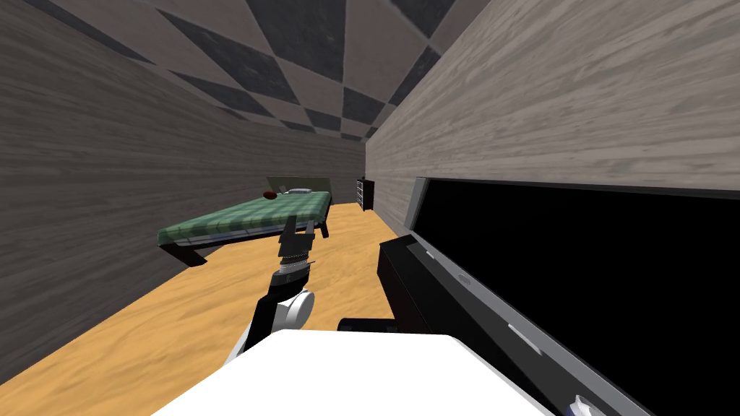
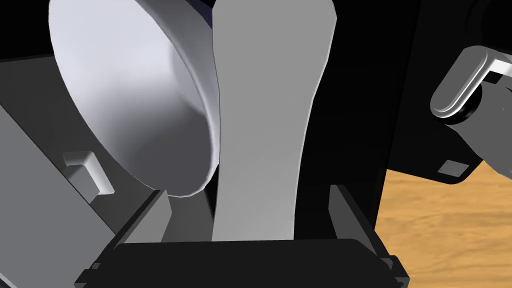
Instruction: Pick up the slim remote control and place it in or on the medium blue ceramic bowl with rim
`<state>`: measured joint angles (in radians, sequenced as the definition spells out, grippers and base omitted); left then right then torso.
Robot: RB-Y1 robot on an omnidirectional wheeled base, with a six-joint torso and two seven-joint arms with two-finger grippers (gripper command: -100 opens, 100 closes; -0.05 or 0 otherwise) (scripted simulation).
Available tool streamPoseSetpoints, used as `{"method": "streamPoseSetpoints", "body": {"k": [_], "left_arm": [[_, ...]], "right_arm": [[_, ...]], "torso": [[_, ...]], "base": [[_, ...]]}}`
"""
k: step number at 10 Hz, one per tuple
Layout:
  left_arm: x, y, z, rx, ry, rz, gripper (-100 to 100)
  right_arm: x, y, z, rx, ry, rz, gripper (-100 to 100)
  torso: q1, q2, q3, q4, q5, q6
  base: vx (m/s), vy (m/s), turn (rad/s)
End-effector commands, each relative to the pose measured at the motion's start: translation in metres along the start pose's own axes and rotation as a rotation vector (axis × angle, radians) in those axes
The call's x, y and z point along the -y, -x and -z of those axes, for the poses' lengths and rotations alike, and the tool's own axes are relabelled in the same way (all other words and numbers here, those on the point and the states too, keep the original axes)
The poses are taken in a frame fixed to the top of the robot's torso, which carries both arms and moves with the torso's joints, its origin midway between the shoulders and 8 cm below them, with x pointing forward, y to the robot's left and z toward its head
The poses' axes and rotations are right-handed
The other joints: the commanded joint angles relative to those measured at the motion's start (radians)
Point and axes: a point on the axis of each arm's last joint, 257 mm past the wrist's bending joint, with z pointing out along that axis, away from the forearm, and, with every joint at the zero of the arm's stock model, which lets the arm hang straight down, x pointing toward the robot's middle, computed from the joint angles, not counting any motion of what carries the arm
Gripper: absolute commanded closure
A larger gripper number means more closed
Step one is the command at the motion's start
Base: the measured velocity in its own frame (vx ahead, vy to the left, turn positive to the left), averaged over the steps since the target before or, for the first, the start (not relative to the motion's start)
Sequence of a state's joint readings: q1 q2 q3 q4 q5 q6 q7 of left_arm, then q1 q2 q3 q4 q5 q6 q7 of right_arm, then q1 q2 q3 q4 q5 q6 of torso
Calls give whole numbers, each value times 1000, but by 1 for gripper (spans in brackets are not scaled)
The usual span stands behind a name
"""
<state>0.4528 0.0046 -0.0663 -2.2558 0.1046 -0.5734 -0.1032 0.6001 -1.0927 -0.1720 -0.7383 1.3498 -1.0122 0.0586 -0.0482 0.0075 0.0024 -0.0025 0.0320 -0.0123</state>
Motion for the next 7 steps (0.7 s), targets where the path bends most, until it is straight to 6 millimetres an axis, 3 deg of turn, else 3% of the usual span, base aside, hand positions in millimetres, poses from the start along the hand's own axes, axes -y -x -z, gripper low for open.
{"method": "streamPoseSetpoints", "body": {"k": [1, 4, 5, 6, 7], "left_arm": [[0, 0, 0, 0, 0, 0, 0], [0, 0, 0, 0, 0, 0, 0], [0, 0, 0, 0, 0, 0, 0], [0, 0, 0, 0, 0, 0, 0], [0, 0, 0, 0, 0, 0, 0]], "right_arm": [[0, 0, 0, 0, 0, 0, -100], [-4, -2, -2, -2, 9, -2, -100], [-5, -3, -2, -3, 12, -3, 0], [7, 3, 16, -5, 9, 5, -100], [12, 6, 22, -5, 7, 8, -100]], "torso": [[0, 0, 0, 0, 0, 0], [-2, -3, -2, 0, 2, -2], [-4, -4, -2, 0, 3, -3], [-5, -5, -2, 0, 3, -4], [-1, -5, -3, 0, 4, -4]], "base": [[-5, 1, -3], [-4, 7, -9], [0, 0, 0], [4, 63, -87], [1, 112, -89]]}}
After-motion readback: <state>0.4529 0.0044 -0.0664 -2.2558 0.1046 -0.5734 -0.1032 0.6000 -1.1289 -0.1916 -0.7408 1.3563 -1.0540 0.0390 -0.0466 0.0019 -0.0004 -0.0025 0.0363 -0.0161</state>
